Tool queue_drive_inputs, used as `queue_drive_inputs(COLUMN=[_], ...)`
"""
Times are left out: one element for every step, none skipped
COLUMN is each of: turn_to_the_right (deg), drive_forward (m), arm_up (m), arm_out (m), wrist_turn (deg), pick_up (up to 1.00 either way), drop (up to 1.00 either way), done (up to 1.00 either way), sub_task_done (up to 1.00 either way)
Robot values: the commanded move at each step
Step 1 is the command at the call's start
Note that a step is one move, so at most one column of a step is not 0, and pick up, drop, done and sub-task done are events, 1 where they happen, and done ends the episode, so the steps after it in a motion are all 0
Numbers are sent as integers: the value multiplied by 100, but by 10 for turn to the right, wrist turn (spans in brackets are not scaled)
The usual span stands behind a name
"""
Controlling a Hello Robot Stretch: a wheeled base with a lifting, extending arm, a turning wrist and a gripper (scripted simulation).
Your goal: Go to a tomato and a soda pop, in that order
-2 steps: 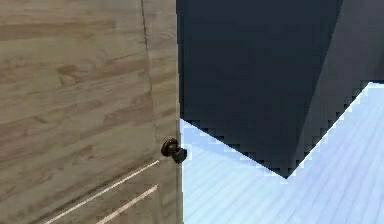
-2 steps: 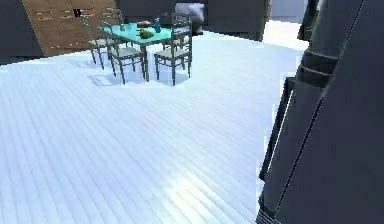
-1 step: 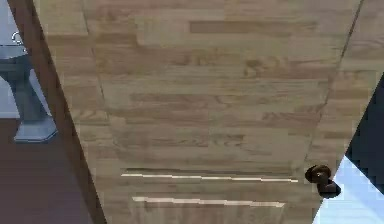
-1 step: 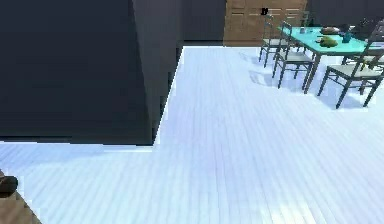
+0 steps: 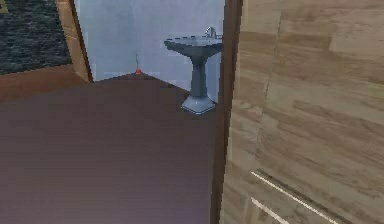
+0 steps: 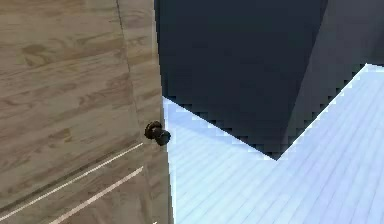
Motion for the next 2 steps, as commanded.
queue_drive_inputs(turn_to_the_right=[-150, 0], drive_forward=[0, 65], arm_up=[0, 0], arm_out=[0, 0], wrist_turn=[0, 0], pick_up=[0, 0], drop=[0, 0], done=[0, 0], sub_task_done=[0, 0])
